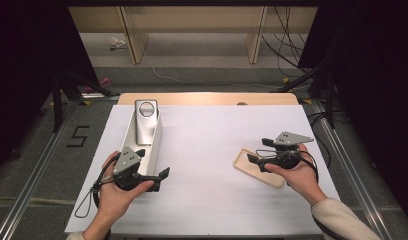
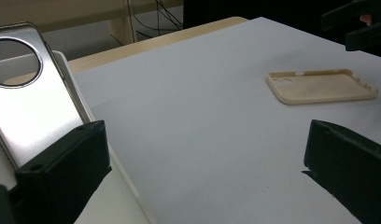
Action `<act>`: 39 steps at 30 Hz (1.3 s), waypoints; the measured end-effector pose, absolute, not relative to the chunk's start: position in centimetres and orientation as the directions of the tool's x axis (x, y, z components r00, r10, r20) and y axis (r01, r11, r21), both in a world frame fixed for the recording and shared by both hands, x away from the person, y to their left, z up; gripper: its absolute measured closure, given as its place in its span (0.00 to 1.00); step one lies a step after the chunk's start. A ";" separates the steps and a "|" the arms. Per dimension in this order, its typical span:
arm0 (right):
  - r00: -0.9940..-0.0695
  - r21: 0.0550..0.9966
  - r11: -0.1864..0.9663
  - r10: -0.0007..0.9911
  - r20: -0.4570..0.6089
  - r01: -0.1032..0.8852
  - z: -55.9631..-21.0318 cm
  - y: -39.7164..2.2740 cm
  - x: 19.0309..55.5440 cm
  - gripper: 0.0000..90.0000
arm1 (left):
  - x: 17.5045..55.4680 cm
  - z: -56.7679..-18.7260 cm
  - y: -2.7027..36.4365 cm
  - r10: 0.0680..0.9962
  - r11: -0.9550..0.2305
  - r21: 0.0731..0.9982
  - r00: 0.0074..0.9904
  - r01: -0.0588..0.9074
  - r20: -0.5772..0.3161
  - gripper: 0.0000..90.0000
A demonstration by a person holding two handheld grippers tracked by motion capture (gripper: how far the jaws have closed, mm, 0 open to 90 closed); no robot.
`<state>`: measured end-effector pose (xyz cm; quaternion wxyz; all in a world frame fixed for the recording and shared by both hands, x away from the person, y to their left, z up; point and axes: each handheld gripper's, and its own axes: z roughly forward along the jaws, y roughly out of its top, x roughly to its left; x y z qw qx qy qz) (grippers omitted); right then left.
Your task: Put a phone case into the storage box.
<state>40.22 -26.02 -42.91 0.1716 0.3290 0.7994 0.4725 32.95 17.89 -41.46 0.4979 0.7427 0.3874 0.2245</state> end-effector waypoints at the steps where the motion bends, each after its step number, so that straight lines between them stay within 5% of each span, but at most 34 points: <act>1: -0.723 0.870 0.336 0.690 0.034 0.361 -42.9 -26.0 40.2 0.19 | 33.0 -41.4 17.9 0.799 -0.200 0.916 0.599 0.348 -0.053 0.00; 12: -0.717 0.845 0.375 0.697 0.015 0.382 -42.9 -26.4 40.7 0.26 | 33.0 -41.7 17.7 0.800 -0.201 0.915 0.598 0.351 -0.053 0.00; 22: -0.637 0.755 0.439 0.770 -0.037 0.487 -42.6 -28.9 41.8 1.00 | 33.1 -41.6 17.9 0.804 -0.193 0.917 0.591 0.350 -0.057 0.01; 30: -0.563 0.610 0.484 0.823 -0.074 0.628 -44.3 -30.7 43.3 1.00 | 33.8 -41.9 18.4 0.807 -0.191 0.919 0.588 0.346 -0.053 0.01; 39: -0.561 0.542 0.500 0.825 -0.063 0.675 -45.1 -30.8 43.4 1.00 | 34.7 -42.3 18.7 0.798 -0.222 0.918 0.602 0.328 -0.022 0.02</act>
